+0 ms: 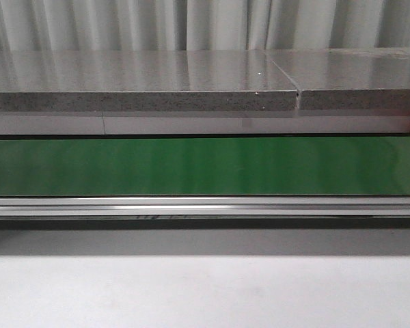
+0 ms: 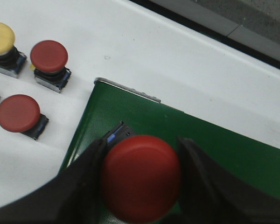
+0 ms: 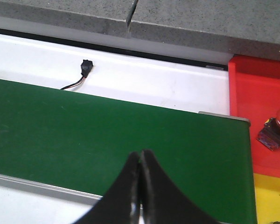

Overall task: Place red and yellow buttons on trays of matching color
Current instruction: 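Carry the red button over the belt, set it down, open left gripper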

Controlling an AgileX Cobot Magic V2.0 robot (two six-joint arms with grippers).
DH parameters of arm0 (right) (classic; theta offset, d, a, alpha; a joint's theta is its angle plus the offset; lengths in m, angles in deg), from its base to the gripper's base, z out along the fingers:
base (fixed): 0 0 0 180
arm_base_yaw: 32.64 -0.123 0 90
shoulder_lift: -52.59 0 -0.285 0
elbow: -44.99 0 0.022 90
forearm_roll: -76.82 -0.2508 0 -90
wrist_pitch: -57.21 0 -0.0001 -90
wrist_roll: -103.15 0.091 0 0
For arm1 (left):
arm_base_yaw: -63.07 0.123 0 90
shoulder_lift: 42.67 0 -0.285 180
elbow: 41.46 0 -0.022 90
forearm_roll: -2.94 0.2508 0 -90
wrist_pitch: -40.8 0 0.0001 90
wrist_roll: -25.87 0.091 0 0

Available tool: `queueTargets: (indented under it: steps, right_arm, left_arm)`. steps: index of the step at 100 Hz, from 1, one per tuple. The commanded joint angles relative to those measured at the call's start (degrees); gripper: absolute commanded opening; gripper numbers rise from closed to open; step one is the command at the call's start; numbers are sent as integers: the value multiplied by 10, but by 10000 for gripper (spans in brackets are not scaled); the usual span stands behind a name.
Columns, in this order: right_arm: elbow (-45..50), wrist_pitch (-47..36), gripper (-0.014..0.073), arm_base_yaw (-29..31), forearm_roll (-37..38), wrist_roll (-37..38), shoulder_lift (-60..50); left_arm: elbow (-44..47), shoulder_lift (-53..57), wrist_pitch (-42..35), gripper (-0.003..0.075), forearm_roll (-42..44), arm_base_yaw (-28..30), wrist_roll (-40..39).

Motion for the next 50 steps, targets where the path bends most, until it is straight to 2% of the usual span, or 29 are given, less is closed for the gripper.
queueTargets:
  steps: [1,39,50]
  right_arm:
    - [-17,-34,-67,-2,-1,-7,-2]
    - [-17,-34,-67,-2,-1,-7,-2]
    - [-17,-34,-67,-2,-1,-7,-2]
  left_arm:
    - [-19,-9,-15,42,-12,-13,2]
    - [-19,-67,-12,48,-8,-20,5]
    - [-19,-69,-10,118,-8,-20,33]
